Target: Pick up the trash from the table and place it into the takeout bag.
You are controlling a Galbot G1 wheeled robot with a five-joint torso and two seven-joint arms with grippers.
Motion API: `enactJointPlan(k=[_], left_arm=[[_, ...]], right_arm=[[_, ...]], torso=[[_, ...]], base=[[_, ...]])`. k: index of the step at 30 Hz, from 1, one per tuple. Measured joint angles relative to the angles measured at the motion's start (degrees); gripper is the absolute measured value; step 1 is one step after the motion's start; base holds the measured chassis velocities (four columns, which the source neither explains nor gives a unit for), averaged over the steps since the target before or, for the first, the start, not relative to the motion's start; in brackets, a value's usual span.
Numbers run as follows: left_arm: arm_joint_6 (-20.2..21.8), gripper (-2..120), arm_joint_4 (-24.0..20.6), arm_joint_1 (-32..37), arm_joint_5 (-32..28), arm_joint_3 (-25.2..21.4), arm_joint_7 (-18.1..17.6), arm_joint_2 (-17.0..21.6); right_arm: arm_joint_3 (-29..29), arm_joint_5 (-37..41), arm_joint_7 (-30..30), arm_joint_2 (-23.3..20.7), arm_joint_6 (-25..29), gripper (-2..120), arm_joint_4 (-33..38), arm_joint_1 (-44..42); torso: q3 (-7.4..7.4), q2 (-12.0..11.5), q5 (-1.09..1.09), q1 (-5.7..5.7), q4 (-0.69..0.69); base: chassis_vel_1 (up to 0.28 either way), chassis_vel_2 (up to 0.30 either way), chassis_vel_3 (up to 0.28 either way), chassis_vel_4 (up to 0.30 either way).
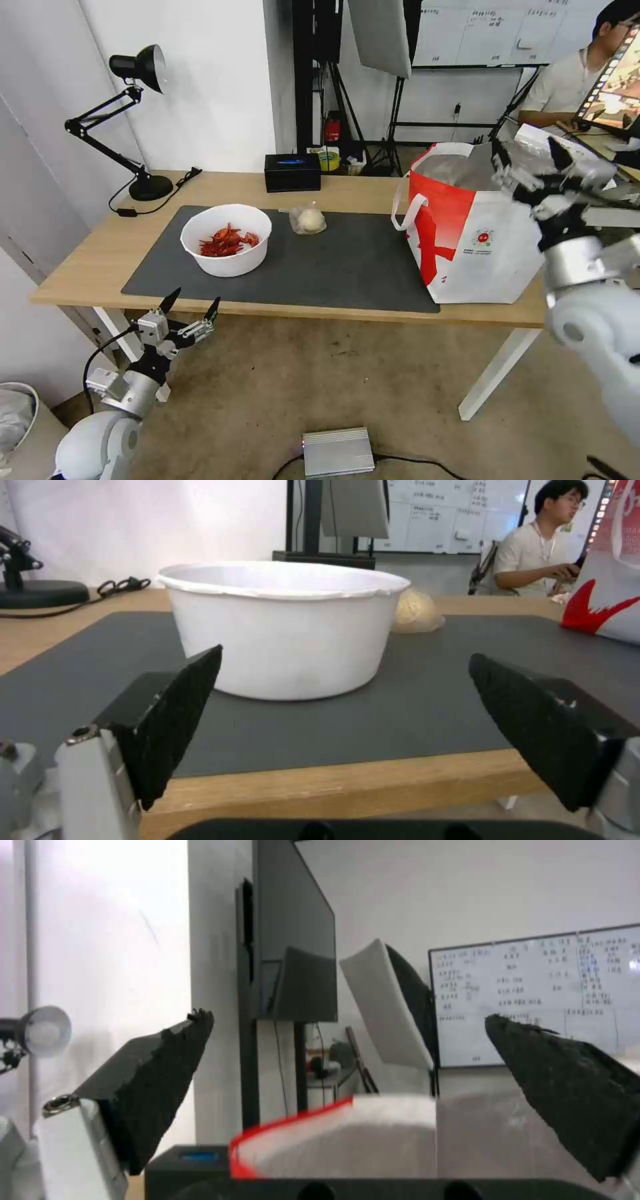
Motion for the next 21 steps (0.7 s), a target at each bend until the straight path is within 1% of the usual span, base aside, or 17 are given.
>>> enactJointPlan(k=[2,4,6,7,9,10,11,13,14,16,17,18,20,21], left_arm=[[0.0,100,0.0,0.03,0.05,0.0,-0.02,-0.2],[0.0,100,0.0,0.04,0.07,0.0,-0.02,-0.26],[0.0,100,0.02,0.07,0.16,0.03,-0.02,-0.41],[0.0,100,0.02,0.07,0.16,0.03,-0.02,-0.41],[-0.03,100,0.13,0.05,0.53,0.2,-0.04,-0.65],[-0.04,100,0.15,0.05,0.67,0.28,-0.04,-0.68],[-0.04,100,0.15,0.05,0.67,0.28,-0.04,-0.68],[-0.11,100,0.16,0.06,0.91,0.48,-0.04,-0.69],[-0.11,100,0.16,0.06,0.91,0.48,-0.04,-0.69],[-0.16,100,0.2,0.07,0.96,0.51,-0.04,-0.69],[-0.2,100,0.25,0.08,0.98,0.48,-0.03,-0.69],[-0.2,100,0.25,0.08,0.98,0.48,-0.03,-0.69],[-0.22,100,0.29,0.11,0.98,0.34,-0.03,-0.74],[-0.28,100,0.42,0.27,0.89,0.05,-0.03,-0.83]], right_arm=[[0.01,-2.39,-0.46,1.98,0.74,100,0.41,-2.17],[0.01,-3.0,-0.58,2.53,0.92,100,0.47,-2.67],[0.01,-5.07,-0.77,4.74,1.65,100,0.65,-4.38],[0.01,-5.07,-0.77,4.74,1.65,100,0.65,-4.38],[-0.1,-8.65,-0.71,8.39,3.33,100,0.54,-6.59],[-0.15,-9.64,-0.7,9.38,3.8,100,0.47,-7.22],[-0.15,-9.64,-0.7,9.38,3.8,100,0.47,-7.22],[-0.24,-12.11,-0.7,12.26,5.28,100,0.19,-9.23],[-0.24,-12.11,-0.7,12.26,5.28,100,0.19,-9.23],[-0.25,-13.51,-0.88,13.82,6.27,100,-0.02,-10.37],[-0.27,-15.18,-1.25,15.43,7.38,100,-0.29,-11.53],[-0.27,-15.18,-1.25,15.43,7.38,100,-0.29,-11.53],[-0.27,-16.88,-1.68,17.02,8.09,100,-0.62,-12.55],[-0.44,-19.61,-2.36,20.13,9.17,100,-1.46,-14.26]], torso=[[0.0,0.0,0.0,0.0,0.0],[0.0,0.0,-0.01,0.0,0.0],[0.0,0.0,-0.01,0.0,0.0],[0.0,0.0,-0.01,0.0,0.0],[0.0,0.0,-0.01,0.0,0.01],[0.0,0.0,-0.01,0.0,0.01],[0.0,0.0,-0.01,0.0,0.01],[0.0,0.0,-0.01,0.0,0.0],[0.0,0.0,-0.01,0.0,0.0],[0.0,0.0,-0.01,0.0,0.0],[0.0,0.0,-0.01,0.0,0.0],[0.0,0.0,-0.01,0.0,0.0],[0.0,0.0,-0.01,0.0,0.0],[0.0,0.0,-0.01,0.0,0.0]], base=[[0.0,0.0,0.0,0.0],[0.0,0.0,0.0,0.0],[0.0,0.0,0.0,0.0],[0.0,0.0,0.0,0.0],[0.0,0.0,0.0,0.0],[0.0,0.0,0.0,0.0],[0.0,0.0,0.0,0.0],[0.0,0.0,0.0,0.0],[0.0,0.0,0.0,0.0],[0.0,0.0,0.0,0.0],[0.0,0.0,0.0,0.0],[0.0,0.0,0.0,0.0],[0.0,0.0,0.0,0.0],[0.0,0.0,0.0,0.0]])
